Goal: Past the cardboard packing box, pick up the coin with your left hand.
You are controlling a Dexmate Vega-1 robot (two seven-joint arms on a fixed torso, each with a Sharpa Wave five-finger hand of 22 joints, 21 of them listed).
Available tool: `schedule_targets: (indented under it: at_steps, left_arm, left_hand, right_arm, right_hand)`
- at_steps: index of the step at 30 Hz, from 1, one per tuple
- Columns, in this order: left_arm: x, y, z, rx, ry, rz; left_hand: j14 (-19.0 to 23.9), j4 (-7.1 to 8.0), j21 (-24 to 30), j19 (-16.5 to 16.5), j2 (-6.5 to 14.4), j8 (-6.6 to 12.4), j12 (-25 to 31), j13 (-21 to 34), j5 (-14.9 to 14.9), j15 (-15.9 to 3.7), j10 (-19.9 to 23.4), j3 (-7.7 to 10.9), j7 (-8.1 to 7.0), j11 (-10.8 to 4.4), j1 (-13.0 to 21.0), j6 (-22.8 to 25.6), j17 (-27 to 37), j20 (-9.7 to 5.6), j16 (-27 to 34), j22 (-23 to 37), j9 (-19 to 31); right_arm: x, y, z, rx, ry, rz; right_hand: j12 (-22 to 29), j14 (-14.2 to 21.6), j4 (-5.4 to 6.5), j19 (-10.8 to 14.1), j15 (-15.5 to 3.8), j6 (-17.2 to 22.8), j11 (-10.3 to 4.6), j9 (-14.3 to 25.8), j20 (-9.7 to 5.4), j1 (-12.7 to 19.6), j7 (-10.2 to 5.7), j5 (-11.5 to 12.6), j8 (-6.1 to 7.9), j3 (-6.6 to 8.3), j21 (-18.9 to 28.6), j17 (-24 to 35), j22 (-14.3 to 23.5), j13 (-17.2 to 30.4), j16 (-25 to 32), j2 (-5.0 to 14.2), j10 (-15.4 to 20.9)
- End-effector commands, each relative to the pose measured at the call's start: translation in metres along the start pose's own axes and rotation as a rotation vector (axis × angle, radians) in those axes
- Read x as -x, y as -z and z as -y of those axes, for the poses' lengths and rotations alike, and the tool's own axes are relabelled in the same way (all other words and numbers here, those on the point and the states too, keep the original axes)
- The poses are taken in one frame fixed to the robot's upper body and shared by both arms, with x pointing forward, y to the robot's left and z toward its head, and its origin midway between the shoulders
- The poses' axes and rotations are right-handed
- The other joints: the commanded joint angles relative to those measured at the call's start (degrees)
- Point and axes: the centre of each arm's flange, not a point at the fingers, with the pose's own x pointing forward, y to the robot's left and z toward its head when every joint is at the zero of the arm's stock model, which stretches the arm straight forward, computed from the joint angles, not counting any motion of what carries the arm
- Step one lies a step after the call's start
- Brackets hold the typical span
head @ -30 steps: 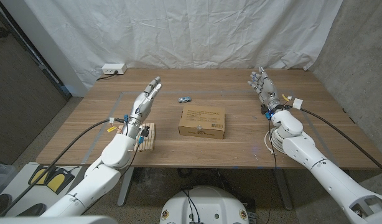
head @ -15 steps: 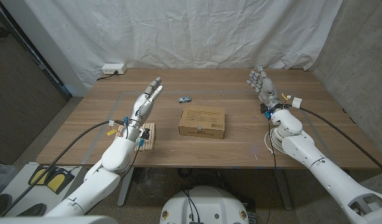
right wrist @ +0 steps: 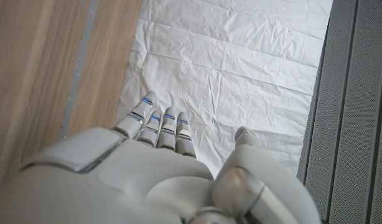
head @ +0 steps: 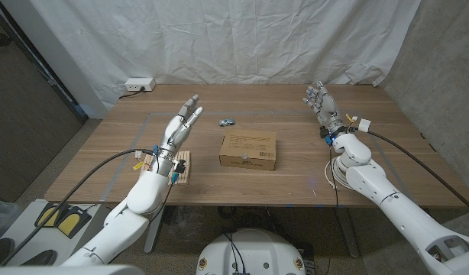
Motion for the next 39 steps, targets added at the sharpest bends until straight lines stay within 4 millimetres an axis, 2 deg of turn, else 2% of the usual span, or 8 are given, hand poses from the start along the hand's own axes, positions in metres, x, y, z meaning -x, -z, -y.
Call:
schedule_targets:
  at_steps: [1, 20, 32, 39]
  left_arm:
    - [0.001, -0.001, 0.005, -0.027, 0.018, 0.027]
    - [0.009, -0.013, 0.012, -0.114, 0.008, 0.094]
    - [0.016, -0.027, 0.021, -0.256, -0.030, 0.169]
    - [0.018, -0.027, 0.024, -0.293, -0.029, 0.175]
  left_hand:
    - [0.4, -0.28, 0.4, 0.5, 0.1, 0.12, 0.1, 0.3, 0.0, -1.13, 0.1, 0.14, -0.50, -0.81, 0.7, 0.4, 0.2, -4.33, 0.4, 0.2, 0.1]
    - [0.9, -0.75, 0.5, 1.2, 0.3, 0.10, 0.0, 0.3, 0.1, -1.57, 0.6, 0.22, -1.13, -1.39, 1.6, 0.9, 0.2, -4.55, 0.3, 0.2, 0.1]
    - [1.3, -1.08, 0.5, 1.6, 0.5, 0.09, 0.1, 0.4, 0.2, -1.84, 1.0, 0.33, -1.21, -1.57, 2.3, 1.3, 0.2, -4.54, 0.3, 0.2, 0.1]
    - [2.0, -1.38, 0.7, 2.5, 0.7, 0.39, 0.3, 0.4, 0.3, -2.02, 1.8, 0.45, -1.38, -1.92, 2.9, 2.4, 0.2, -5.25, 0.5, 0.2, 0.1]
  right_arm:
    - [-0.004, 0.001, 0.000, -0.002, 0.001, -0.001]
    - [-0.011, 0.005, -0.006, -0.006, -0.003, -0.005]
    - [-0.016, 0.010, -0.011, -0.017, -0.013, -0.009]
    - [-0.015, 0.011, -0.011, -0.018, -0.013, -0.011]
  right_hand:
    - [0.1, 0.7, -0.41, 0.5, 0.12, 0.6, -0.01, 0.3, -1.48, 0.1, 0.22, 0.1, 0.21, 0.19, -0.1, 0.2, 0.2, 0.2, 0.3, -0.12, 0.6]
    - [0.1, 1.0, -0.58, 0.8, 0.17, 0.8, 0.11, 0.3, -1.44, 0.2, 0.22, 0.0, 0.21, 0.21, -0.4, 0.2, 0.2, 0.2, 0.3, 0.03, 0.8]
    - [0.1, 1.2, -0.66, 0.9, 0.28, 0.9, 0.14, 0.3, -1.41, 0.3, 0.23, 0.0, 0.22, 0.20, -0.5, 0.2, 0.2, 0.2, 0.3, 0.10, 0.9]
    - [0.1, 1.1, -0.69, 0.9, 0.24, 0.9, 0.08, 0.3, -1.40, 0.3, 0.23, 0.0, 0.22, 0.19, -0.6, 0.2, 0.2, 0.2, 0.2, 0.12, 0.9]
